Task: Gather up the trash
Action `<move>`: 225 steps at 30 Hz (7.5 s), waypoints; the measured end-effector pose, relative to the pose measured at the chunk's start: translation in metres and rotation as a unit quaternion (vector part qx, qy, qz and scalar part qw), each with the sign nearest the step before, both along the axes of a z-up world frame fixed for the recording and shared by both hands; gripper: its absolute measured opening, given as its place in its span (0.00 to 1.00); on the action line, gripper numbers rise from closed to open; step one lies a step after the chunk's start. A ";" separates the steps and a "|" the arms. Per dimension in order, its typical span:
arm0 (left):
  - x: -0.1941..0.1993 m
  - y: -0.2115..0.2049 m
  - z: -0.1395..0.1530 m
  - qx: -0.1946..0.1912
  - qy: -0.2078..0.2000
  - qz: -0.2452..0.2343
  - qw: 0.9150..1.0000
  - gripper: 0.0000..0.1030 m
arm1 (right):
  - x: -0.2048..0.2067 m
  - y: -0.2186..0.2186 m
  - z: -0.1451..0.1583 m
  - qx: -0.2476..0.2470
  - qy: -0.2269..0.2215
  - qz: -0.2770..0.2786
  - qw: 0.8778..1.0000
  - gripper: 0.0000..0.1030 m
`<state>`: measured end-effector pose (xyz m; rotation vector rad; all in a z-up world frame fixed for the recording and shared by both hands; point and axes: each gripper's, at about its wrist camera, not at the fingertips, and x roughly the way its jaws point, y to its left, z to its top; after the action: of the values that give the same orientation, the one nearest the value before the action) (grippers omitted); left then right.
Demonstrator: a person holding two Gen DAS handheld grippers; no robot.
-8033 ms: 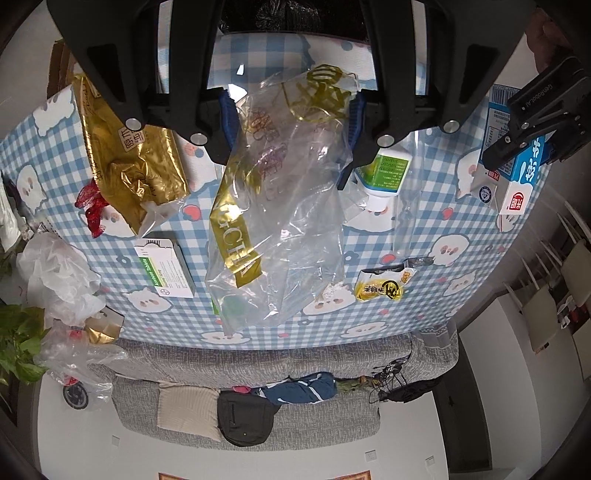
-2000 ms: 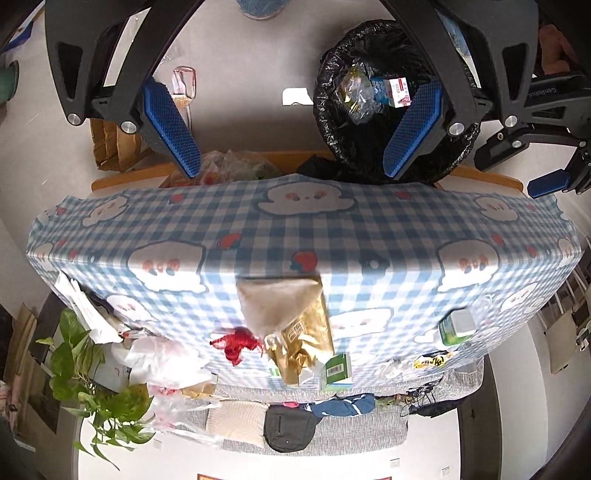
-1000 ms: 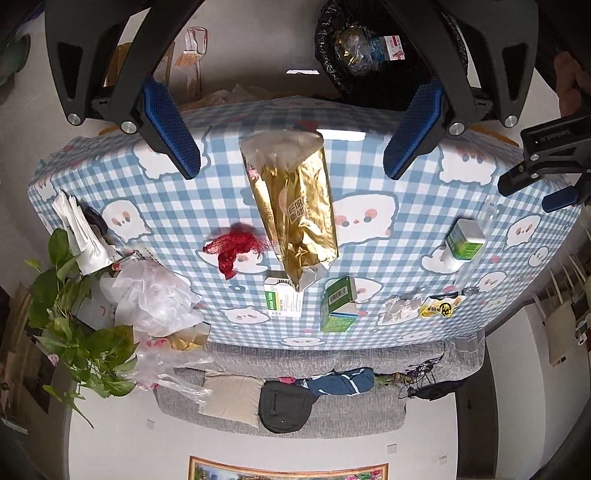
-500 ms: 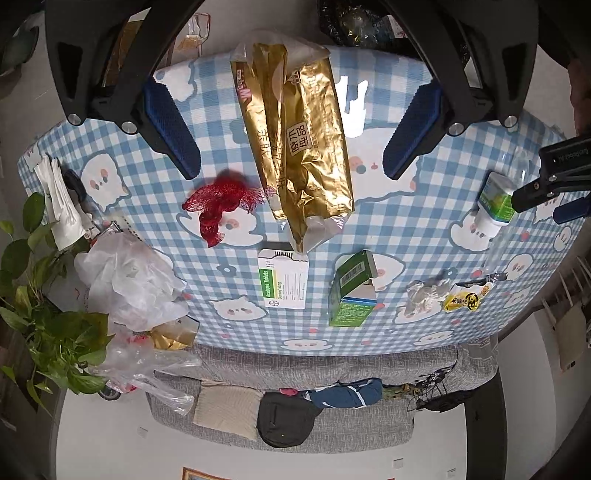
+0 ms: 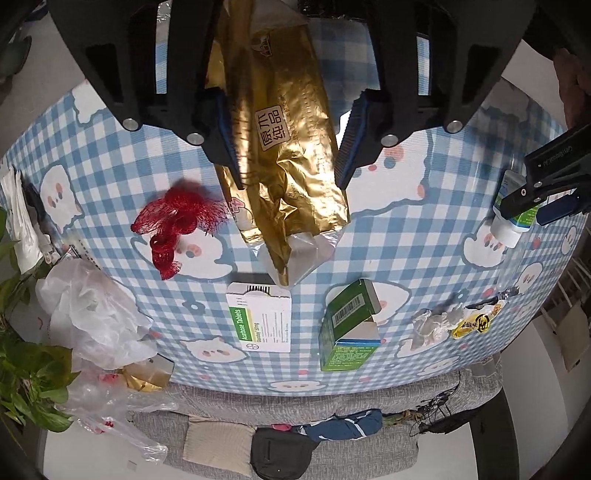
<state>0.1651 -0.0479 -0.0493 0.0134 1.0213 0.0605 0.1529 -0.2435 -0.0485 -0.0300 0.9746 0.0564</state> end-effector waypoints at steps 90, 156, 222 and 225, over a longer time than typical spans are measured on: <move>-0.149 -0.008 0.036 -0.035 -0.044 -0.024 0.998 0.39 | -0.124 0.014 0.042 -0.015 -0.042 0.014 0.999 0.02; -0.194 -0.065 -0.144 -0.065 0.038 -0.047 0.996 0.39 | -0.207 -0.025 -0.105 -0.025 0.025 -0.026 0.999 0.02; -0.237 0.120 -0.140 -0.049 0.010 0.064 0.997 0.94 | -0.191 0.162 -0.145 -0.025 0.057 0.110 0.992 0.08; -0.237 0.118 -0.142 -0.049 0.012 0.063 0.997 0.94 | -0.191 0.165 -0.146 -0.030 0.054 0.110 0.992 0.22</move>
<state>-0.0721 0.0705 -0.1908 -0.1409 1.0482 0.1254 -0.0385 -0.0781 -0.1947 -0.1906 1.0787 0.2337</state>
